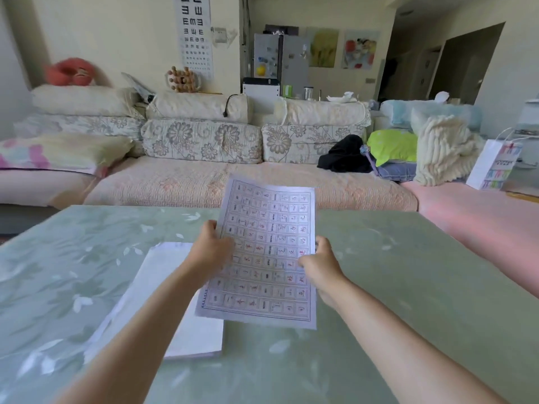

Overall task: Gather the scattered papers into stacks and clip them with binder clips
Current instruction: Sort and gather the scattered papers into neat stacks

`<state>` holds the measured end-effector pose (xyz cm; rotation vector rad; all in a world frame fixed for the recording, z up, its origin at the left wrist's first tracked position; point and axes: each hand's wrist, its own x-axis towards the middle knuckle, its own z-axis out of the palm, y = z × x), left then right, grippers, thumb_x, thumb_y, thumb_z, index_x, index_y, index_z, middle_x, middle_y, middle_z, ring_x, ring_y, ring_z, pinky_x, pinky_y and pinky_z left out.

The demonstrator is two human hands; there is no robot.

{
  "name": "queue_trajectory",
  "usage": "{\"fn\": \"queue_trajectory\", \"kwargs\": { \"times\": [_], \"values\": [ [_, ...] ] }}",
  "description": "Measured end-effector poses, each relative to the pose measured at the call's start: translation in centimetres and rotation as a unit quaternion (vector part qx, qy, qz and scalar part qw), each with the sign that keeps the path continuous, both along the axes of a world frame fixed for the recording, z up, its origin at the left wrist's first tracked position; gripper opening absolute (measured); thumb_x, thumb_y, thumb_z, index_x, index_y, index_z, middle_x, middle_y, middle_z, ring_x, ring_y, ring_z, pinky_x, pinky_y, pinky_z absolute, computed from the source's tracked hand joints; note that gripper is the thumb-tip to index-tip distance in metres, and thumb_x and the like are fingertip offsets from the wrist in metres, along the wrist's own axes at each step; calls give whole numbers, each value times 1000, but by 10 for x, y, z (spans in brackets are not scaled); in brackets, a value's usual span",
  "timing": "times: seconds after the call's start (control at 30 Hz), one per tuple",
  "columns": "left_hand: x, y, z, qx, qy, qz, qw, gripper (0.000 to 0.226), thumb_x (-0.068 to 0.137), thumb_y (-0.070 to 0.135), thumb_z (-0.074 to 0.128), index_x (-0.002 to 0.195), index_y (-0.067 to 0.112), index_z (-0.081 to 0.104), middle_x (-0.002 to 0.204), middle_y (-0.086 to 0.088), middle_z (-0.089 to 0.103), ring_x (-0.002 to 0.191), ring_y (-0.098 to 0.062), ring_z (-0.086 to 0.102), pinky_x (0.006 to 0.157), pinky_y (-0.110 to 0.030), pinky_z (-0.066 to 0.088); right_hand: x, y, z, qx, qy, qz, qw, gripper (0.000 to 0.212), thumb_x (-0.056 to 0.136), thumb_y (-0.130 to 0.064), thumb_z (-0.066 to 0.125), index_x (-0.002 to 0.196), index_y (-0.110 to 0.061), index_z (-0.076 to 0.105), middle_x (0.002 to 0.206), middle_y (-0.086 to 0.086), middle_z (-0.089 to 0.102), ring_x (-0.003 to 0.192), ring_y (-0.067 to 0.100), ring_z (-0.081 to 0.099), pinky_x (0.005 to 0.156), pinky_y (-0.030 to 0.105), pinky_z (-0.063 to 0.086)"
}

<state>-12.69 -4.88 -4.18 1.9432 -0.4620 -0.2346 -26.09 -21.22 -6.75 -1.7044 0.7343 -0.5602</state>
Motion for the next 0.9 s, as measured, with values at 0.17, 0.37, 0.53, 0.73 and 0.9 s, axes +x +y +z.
{"fn": "queue_trajectory", "kwargs": {
  "times": [0.17, 0.37, 0.53, 0.73, 0.9],
  "values": [
    [53, 74, -27, 139, -38, 70, 987, 36, 83, 7, 47, 118, 16, 49, 95, -7, 62, 76, -23, 61, 60, -31, 52, 59, 67, -23, 56, 39, 66, 995, 41, 90, 5, 42, 122, -20, 38, 103, -5, 56, 83, 5, 50, 63, 22, 42],
    [98, 138, -71, 329, -45, 123, 935, 40, 84, 26, 53, 121, 12, 50, 115, -15, 54, 112, -34, 48, 92, -39, 46, 125, 126, -51, 19, 118, 57, 991, 34, 76, -7, 37, 104, -11, 55, 97, 3, 64, 66, 17, 50, 48, 20, 40],
    [110, 145, -78, 356, 35, 115, 927, 29, 74, 26, 52, 97, 9, 58, 89, -11, 60, 90, -32, 61, 70, -30, 51, 140, 140, -62, -130, 280, -7, 951, 37, 76, -18, 50, 112, -12, 59, 117, 10, 56, 117, 33, 49, 91, 38, 52],
    [103, 131, -76, 370, 28, 129, 920, 20, 84, 31, 56, 85, 11, 53, 73, -4, 51, 77, -25, 53, 66, -27, 41, 135, 128, -70, -51, 211, 19, 976, 8, 77, -10, 52, 84, -10, 55, 79, 5, 56, 74, 26, 57, 55, 23, 37],
    [96, 120, -79, 361, 7, 117, 925, 27, 85, 31, 57, 101, 9, 60, 96, -8, 62, 88, -27, 58, 71, -27, 44, 123, 106, -69, -44, 186, 36, 981, 8, 80, -5, 53, 77, -12, 49, 70, 2, 49, 56, 18, 44, 47, 21, 29]
  ]
}}
